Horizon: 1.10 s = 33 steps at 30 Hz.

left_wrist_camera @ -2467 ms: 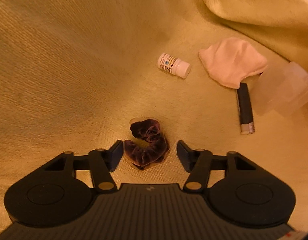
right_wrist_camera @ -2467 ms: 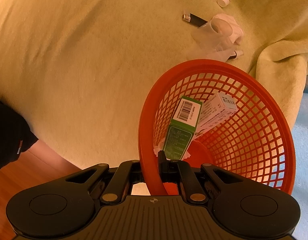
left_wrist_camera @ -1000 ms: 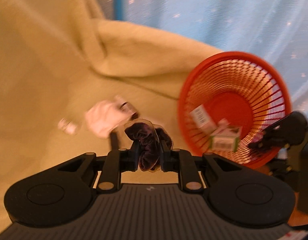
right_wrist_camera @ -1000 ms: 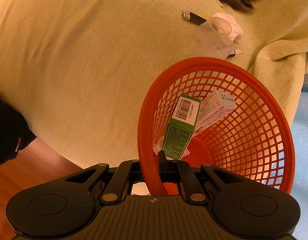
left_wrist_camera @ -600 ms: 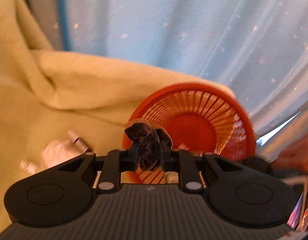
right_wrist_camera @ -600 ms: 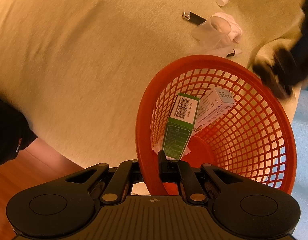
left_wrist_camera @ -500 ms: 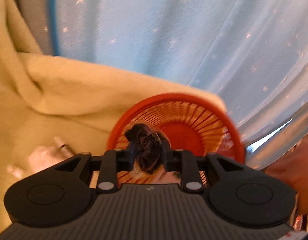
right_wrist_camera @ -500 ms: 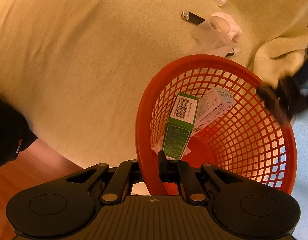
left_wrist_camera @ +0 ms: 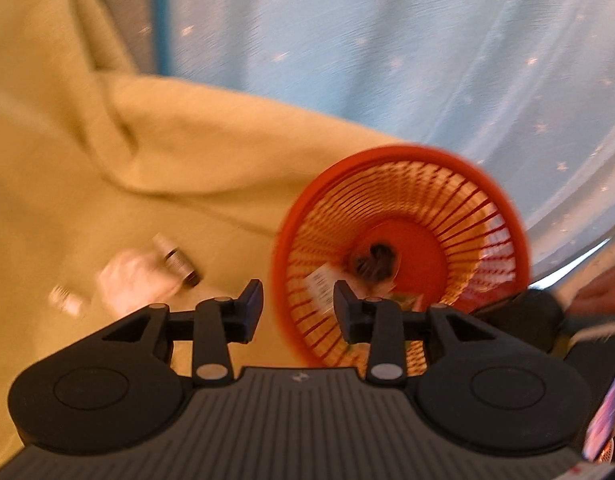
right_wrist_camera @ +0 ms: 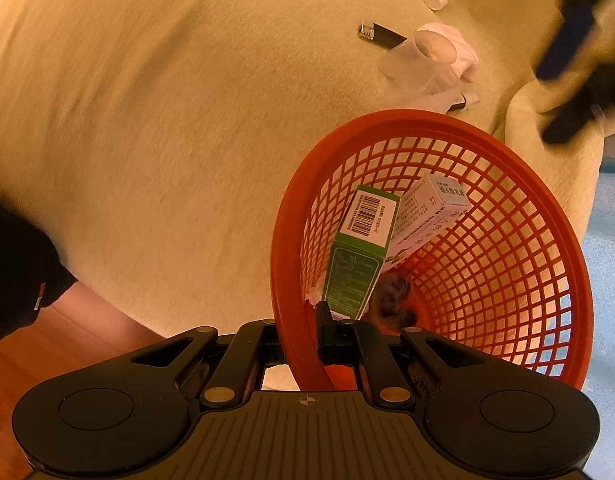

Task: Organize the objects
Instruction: 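Carry the scrunchie over the wastebasket and open the left tool, then grasp the clear plastic cup with the left tool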

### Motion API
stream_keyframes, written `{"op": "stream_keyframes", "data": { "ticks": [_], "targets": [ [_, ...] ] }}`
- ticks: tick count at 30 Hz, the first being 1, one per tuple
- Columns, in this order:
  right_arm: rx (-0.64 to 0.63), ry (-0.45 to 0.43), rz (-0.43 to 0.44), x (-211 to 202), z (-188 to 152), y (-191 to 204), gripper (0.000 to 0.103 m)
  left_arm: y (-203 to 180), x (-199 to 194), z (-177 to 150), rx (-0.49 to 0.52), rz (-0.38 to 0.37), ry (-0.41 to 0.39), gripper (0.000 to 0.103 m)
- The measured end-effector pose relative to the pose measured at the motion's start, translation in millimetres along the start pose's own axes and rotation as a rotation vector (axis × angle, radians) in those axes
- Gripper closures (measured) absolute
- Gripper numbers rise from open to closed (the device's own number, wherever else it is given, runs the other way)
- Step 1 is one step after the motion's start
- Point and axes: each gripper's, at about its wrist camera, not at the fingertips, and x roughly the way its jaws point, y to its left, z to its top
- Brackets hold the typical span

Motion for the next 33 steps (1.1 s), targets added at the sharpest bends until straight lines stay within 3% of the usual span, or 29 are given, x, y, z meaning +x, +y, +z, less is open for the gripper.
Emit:
{"op": "stream_keyframes", "data": {
  "ticks": [8,17,30,33],
  "targets": [
    [-0.002,0.005,0.002,0,1,-1,0.1,40,-3,-38,-0.083,0.131,0.062,0.07],
    [-0.001,0.01,0.006,0,2,-1,0.1,69,0,-57,-0.104,0.206,0.088,0.069],
    [0.003,0.013,0.017,-1,3,-5,0.1,79,51,-46,-0.085,0.207,0.079,0.063],
    [0.003,0.01,0.016,-1,3,-5,0.1,79,69,-45,-0.073,0.209,0.088,0.053]
  ]
}}
